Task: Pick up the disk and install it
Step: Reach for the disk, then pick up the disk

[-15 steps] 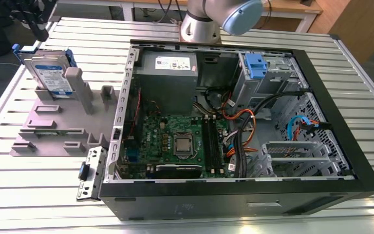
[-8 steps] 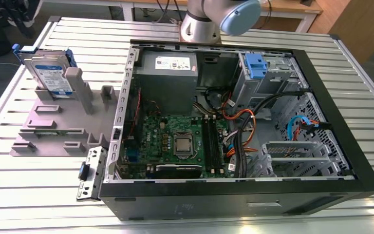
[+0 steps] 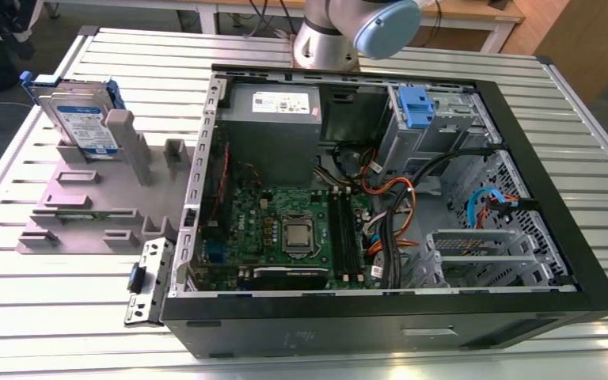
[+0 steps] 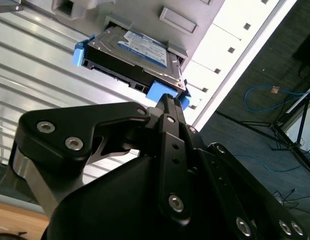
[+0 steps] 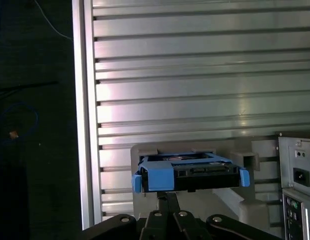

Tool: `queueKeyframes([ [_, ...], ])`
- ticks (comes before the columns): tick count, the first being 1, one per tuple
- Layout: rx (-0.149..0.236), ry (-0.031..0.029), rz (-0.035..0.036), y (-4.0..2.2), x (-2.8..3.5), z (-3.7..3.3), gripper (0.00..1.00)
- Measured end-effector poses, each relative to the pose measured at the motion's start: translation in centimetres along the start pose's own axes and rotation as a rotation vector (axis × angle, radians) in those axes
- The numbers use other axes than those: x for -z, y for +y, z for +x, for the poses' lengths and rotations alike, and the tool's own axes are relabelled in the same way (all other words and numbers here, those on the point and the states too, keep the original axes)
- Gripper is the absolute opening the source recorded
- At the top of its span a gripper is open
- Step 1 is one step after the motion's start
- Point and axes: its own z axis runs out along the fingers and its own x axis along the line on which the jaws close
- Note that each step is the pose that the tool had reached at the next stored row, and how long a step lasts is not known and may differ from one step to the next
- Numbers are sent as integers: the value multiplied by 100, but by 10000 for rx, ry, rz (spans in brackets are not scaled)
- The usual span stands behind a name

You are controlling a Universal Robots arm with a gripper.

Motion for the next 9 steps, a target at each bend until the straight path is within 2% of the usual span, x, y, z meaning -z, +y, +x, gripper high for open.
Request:
queueKeyframes([
  [9, 1, 8, 0, 3, -3, 6, 11],
])
